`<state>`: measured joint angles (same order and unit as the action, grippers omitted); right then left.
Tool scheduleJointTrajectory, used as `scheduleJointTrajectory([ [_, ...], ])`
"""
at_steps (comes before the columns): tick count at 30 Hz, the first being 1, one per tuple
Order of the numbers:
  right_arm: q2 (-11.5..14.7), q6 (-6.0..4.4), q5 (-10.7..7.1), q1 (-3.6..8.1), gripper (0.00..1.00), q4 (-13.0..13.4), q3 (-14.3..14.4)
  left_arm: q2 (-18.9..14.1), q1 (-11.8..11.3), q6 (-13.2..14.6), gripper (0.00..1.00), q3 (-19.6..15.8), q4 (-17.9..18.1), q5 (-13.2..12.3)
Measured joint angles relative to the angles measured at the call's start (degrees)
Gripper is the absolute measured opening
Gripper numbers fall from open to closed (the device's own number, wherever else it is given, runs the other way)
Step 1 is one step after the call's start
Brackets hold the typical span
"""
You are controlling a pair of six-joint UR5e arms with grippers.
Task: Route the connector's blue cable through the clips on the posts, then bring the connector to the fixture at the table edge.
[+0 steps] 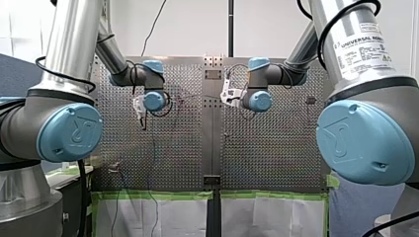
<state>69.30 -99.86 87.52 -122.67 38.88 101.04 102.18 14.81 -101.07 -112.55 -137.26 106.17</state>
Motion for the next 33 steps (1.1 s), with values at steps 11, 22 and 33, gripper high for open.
scheduleJointTrajectory([
  [11,-0.06,0.23,-0.23,0.26,0.02,-0.22,-0.08,3.01,-1.18,-0.44,0.02,2.71,-0.49,-2.00],
  [22,-0.11,0.16,-0.23,0.74,0.02,0.03,-0.09,3.13,-3.08,-0.60,0.02,3.46,-0.64,-4.10],
  [33,-0.16,0.00,-0.23,1.67,0.02,0.01,-0.48,3.15,-3.89,-0.53,0.02,4.20,-1.46,-5.86],
])
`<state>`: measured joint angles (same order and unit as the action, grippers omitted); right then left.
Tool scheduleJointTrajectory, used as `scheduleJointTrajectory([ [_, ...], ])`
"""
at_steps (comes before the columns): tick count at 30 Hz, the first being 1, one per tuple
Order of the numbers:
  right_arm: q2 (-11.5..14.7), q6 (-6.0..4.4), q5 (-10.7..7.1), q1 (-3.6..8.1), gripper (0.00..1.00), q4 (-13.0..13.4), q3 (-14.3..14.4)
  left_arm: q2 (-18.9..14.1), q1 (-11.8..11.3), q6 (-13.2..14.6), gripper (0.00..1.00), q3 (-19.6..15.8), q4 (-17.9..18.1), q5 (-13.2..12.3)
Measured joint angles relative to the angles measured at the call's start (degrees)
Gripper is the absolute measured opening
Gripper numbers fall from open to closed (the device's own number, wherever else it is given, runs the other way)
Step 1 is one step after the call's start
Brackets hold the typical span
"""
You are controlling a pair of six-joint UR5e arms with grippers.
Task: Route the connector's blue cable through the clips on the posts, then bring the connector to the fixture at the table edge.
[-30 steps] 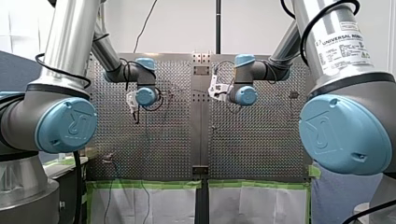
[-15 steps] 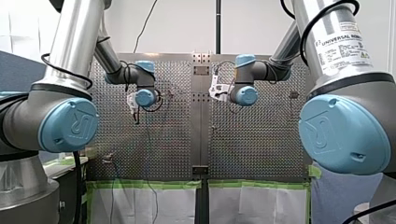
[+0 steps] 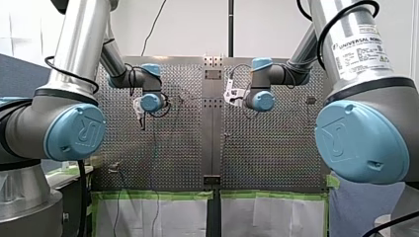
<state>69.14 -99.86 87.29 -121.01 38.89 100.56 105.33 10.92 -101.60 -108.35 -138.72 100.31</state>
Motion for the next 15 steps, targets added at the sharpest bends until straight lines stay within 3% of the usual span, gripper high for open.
scheduleJointTrajectory([
  [15,-0.07,-0.03,0.00,1.54,0.02,0.05,-0.47,0.11,-0.49,0.10,0.02,0.99,-0.77,-0.88],
])
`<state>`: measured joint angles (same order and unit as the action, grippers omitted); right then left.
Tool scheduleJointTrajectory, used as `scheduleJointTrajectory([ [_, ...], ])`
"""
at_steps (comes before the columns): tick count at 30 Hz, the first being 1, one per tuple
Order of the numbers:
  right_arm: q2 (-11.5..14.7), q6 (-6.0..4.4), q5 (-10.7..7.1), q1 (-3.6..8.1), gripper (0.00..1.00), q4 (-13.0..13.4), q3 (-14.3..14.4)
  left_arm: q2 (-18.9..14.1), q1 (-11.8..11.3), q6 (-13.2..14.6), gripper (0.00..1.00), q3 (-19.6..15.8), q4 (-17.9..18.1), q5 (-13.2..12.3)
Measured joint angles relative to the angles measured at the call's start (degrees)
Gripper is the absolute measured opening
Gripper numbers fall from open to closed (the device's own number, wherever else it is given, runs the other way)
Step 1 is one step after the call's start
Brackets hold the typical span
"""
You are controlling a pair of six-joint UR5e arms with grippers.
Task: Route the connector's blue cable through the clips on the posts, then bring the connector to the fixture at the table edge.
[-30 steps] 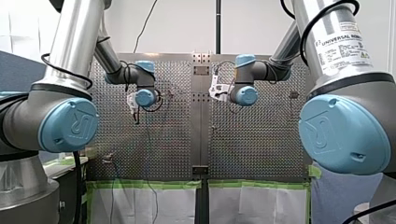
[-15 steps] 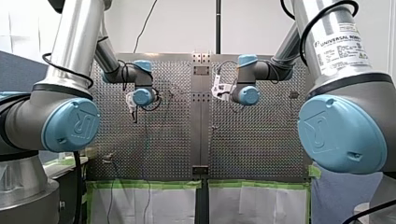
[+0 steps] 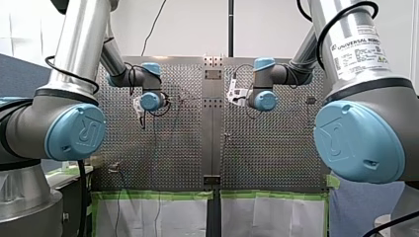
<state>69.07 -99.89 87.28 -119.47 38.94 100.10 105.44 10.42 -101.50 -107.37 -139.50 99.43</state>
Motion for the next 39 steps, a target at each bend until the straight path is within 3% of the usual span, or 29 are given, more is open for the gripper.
scheduleJointTrajectory([
  [9,-0.25,-0.11,-0.08,1.04,0.02,-0.49,-0.70,1.13,-0.17,0.43,0.02,0.80,-0.93,-0.08],
  [21,-0.53,-0.15,-0.09,1.60,0.02,-0.69,-2.00,2.49,-0.19,1.04,0.02,3.19,-2.39,-0.54],
  [29,-2.64,-0.13,-0.09,1.87,0.02,-1.19,-3.63,2.52,-0.23,0.87,0.02,4.33,-2.95,-0.78],
  [39,-3.36,-0.36,-0.08,2.37,0.02,-1.67,-6.10,2.52,-0.43,0.84,0.02,4.80,-3.50,-0.88],
])
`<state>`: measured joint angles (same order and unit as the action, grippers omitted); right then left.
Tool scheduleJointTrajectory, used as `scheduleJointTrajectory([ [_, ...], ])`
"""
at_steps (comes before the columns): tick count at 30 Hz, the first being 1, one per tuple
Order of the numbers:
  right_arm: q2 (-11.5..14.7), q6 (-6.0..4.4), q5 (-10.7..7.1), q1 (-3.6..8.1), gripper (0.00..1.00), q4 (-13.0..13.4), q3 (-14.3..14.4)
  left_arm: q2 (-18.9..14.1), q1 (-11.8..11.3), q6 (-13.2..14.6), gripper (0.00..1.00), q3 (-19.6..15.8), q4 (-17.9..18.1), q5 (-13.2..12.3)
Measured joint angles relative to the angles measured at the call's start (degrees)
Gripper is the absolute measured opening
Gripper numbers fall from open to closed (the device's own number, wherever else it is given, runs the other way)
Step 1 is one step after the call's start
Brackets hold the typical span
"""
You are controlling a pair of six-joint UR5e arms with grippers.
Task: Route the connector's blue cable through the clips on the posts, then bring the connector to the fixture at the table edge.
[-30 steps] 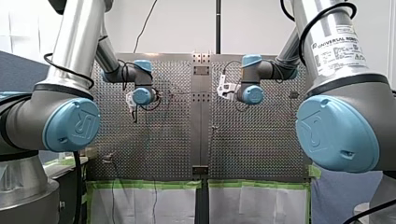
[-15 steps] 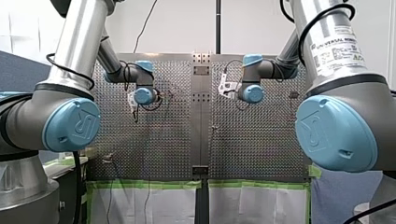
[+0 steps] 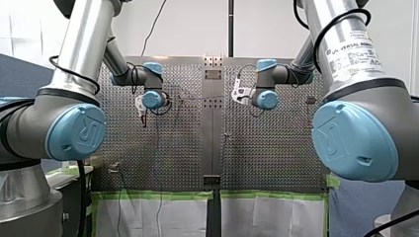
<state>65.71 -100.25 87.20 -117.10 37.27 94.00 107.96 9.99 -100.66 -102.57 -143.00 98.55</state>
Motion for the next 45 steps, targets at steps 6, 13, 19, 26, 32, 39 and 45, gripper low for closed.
scheduleJointTrajectory([
  [6,-0.37,-0.27,0.00,0.50,0.02,0.15,-0.48,0.01,-0.16,-0.05,0.02,0.02,-0.07,0.02],
  [13,-1.00,-0.46,-0.39,1.31,0.02,-0.09,-1.12,0.01,-0.20,-0.05,0.02,0.01,-0.19,0.04],
  [19,-1.61,-0.51,-1.07,1.67,0.02,-0.75,-2.13,0.02,-0.21,-0.07,0.02,-0.01,-0.55,-0.02],
  [26,-1.75,-0.51,-1.65,1.62,0.02,-1.74,-2.52,0.00,-0.12,0.42,0.07,-0.05,-0.73,0.20],
  [32,-1.77,-0.45,-1.74,1.44,0.02,-2.16,-2.57,0.00,0.30,3.04,0.22,-0.10,-1.61,2.63],
  [39,-1.77,-0.40,-1.76,1.33,0.02,-2.36,-2.55,0.00,0.10,2.39,0.54,-0.15,-2.00,1.59],
  [45,-1.76,-0.36,-1.76,1.26,0.02,-2.53,-2.54,0.00,-0.13,0.31,1.00,-0.15,-2.11,-1.18],
])
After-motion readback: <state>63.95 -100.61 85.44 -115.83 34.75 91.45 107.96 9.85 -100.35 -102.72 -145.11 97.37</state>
